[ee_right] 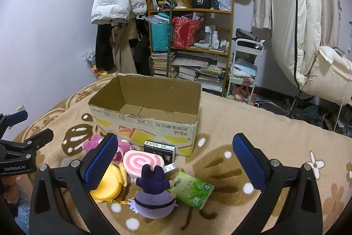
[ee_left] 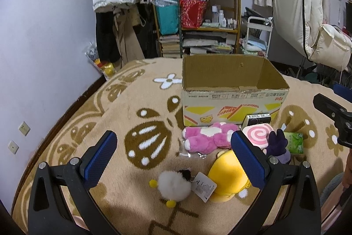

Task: Organize soft objects
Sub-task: 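Grasp the white fluffy pom-pom plush with the left tool while the right grasps the purple doll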

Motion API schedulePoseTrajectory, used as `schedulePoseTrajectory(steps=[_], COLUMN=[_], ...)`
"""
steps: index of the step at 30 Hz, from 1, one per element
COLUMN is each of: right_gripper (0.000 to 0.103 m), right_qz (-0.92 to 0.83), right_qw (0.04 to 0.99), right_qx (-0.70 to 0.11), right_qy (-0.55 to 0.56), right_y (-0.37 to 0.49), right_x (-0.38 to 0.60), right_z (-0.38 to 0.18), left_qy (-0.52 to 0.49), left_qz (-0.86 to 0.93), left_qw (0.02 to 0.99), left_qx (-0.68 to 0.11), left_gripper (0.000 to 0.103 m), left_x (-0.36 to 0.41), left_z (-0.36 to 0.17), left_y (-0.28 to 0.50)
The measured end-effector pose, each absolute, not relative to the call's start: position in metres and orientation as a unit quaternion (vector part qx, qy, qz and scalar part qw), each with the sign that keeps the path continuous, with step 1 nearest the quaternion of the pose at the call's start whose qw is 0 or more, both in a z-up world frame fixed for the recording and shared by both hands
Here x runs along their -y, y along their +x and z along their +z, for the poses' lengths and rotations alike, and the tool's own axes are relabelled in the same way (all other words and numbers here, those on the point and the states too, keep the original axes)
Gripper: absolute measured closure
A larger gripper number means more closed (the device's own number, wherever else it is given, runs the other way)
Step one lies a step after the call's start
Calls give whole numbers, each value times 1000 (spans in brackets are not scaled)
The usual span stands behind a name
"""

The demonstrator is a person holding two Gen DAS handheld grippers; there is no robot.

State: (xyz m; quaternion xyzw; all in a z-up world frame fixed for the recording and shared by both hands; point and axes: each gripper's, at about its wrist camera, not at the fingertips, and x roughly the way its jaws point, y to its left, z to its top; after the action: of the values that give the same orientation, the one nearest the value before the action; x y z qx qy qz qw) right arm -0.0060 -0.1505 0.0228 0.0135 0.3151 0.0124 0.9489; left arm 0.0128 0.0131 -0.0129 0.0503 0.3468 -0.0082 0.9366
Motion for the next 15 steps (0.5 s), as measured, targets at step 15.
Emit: schedulePoseTrajectory(steps=[15], right_gripper=[0], right_qz=[44], right_qw=[912], right_qx=[-404], right_qy=[51], right_y=[22], right_x=[148], right_z=[-9], left_qy=[10], left_qz=[-5], left_qw=[889], left_qx=[-458], left_gripper=[1], left_x=[-18], left_z=[-42], left_y=[53])
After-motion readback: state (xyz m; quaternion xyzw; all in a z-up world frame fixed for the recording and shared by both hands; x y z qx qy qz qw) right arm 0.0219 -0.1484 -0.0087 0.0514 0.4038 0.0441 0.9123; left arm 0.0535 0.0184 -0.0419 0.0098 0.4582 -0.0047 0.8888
